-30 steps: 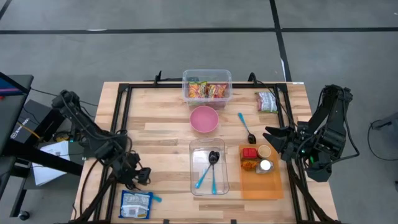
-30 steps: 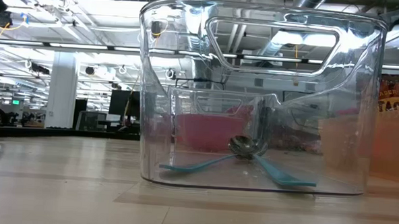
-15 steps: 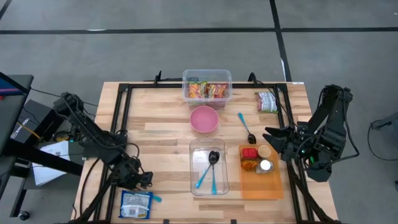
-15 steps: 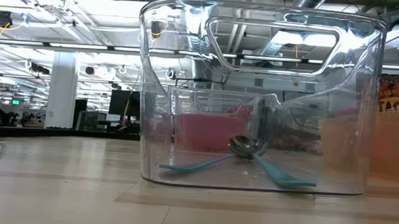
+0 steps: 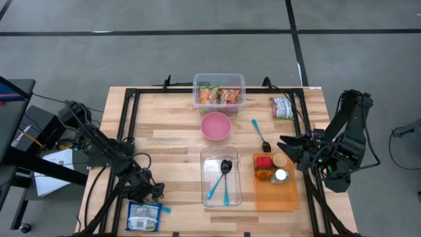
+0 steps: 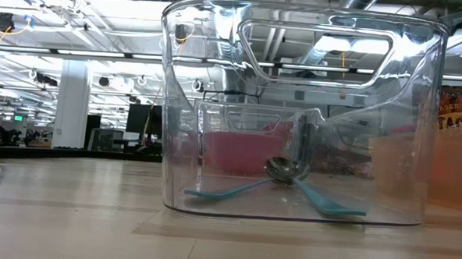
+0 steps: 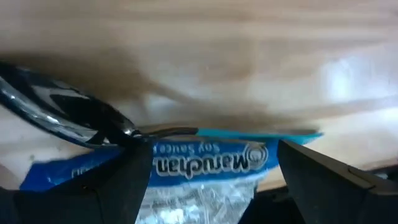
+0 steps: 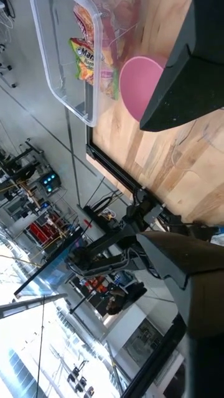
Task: Pick & Place Food Item
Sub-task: Put the blue spoon into the bottom transparent bin
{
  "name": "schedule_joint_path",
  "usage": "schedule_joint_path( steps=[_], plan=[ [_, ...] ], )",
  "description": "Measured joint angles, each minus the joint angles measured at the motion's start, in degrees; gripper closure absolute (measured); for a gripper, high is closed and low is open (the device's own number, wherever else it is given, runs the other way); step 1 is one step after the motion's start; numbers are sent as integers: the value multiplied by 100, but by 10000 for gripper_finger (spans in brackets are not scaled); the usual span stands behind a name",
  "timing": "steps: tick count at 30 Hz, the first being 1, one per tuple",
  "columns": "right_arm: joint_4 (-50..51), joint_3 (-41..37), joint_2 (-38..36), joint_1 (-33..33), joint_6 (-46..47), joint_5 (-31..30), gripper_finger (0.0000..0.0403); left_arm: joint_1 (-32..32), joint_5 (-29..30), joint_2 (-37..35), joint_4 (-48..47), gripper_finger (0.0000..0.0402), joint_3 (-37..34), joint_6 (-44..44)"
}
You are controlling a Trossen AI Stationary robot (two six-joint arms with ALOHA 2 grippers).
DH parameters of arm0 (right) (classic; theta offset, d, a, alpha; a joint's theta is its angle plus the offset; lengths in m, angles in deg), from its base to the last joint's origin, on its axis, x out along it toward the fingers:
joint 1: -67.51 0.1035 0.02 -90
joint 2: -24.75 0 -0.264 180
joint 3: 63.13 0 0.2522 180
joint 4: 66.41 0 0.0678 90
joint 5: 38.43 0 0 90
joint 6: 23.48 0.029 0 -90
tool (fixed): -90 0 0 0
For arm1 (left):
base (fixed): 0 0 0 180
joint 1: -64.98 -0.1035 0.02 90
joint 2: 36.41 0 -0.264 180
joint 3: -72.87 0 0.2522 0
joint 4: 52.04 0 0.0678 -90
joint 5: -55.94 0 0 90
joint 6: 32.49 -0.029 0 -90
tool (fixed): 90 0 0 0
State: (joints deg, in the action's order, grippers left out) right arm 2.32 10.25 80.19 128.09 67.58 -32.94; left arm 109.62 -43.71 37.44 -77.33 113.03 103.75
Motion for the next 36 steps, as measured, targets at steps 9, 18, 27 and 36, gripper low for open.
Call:
schedule_joint_path(
  steps=[9, 18, 27, 36],
  plan=[
    [14, -2, -11, -6, -2, 55, 136, -611, 718, 8, -368, 65, 5, -270],
    [26, -2, -11, -4, -15, 55, 136, -1107, 1427, -11, -664, 65, 27, -409],
    [21, -2, -13, -4, -105, 63, 136, -1440, 2018, -159, -370, 65, -7, -1763],
    [3, -2, -7, -4, -105, 66, 136, -1521, 1693, -1093, 745, 65, -14, -5233]
  ],
)
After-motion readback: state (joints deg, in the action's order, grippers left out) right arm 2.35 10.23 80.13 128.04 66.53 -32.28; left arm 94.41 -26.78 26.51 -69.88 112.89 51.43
